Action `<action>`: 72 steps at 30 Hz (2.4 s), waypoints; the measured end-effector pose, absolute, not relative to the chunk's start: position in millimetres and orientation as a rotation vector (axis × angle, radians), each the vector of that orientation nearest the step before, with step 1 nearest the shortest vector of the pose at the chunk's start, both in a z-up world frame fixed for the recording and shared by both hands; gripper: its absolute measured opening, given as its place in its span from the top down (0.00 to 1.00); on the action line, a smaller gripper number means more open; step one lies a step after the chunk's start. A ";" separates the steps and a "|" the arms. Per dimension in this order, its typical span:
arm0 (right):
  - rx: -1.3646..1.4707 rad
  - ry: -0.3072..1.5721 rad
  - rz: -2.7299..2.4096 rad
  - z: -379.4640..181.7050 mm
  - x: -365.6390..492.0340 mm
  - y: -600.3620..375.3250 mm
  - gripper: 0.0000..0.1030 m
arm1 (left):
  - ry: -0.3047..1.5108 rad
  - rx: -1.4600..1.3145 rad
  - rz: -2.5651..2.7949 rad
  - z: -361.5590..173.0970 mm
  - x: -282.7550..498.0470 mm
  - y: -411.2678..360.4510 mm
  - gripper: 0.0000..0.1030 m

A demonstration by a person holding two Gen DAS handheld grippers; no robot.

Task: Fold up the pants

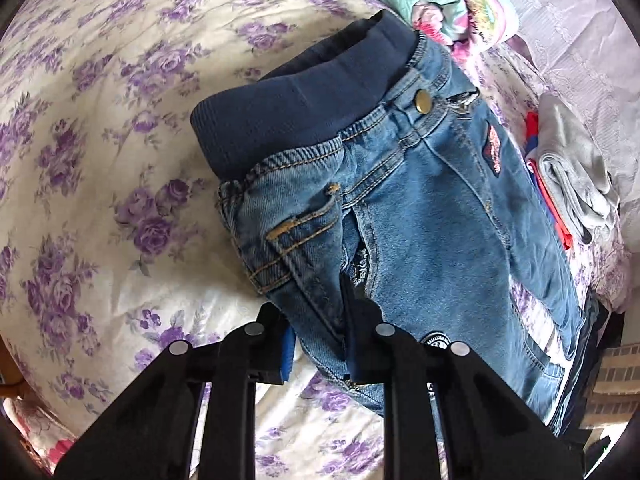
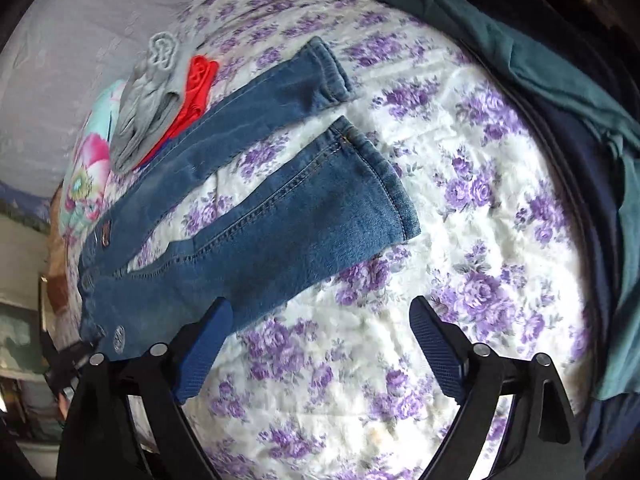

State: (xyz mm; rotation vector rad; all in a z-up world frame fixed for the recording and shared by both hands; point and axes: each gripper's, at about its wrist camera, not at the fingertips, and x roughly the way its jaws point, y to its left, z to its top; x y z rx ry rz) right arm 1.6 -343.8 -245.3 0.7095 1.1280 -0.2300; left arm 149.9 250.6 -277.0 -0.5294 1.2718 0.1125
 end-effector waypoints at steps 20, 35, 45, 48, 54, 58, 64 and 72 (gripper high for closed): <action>0.797 1.180 -0.226 -265.9 -6.7 -346.7 0.88 | 1.244 -0.524 0.176 -252.8 111.8 259.2 0.88; 0.518 1.237 -0.276 -230.8 -44.4 -353.8 0.25 | 1.243 -0.262 0.311 -198.5 76.2 266.8 0.39; 0.435 1.110 -0.195 -228.8 154.0 -405.8 0.25 | 1.220 -0.228 0.047 -191.0 214.4 222.5 0.39; 0.422 1.167 -0.209 -254.6 187.9 -412.5 0.25 | 1.309 -0.187 -0.002 -223.4 258.0 199.1 0.48; 0.400 1.216 -0.184 -264.8 192.4 -403.4 0.87 | 1.372 0.010 0.030 -255.2 281.8 164.6 0.62; 0.405 1.232 -0.239 -254.5 161.7 -401.6 0.87 | 1.379 0.010 0.024 -253.7 269.4 165.3 0.78; 0.298 1.226 -0.267 -291.6 169.1 -390.2 0.78 | 1.404 -0.033 0.019 -263.8 283.5 177.0 0.84; 0.265 1.140 -0.159 -212.3 135.0 -367.8 0.44 | 1.329 0.185 -0.246 -185.4 338.0 175.4 0.07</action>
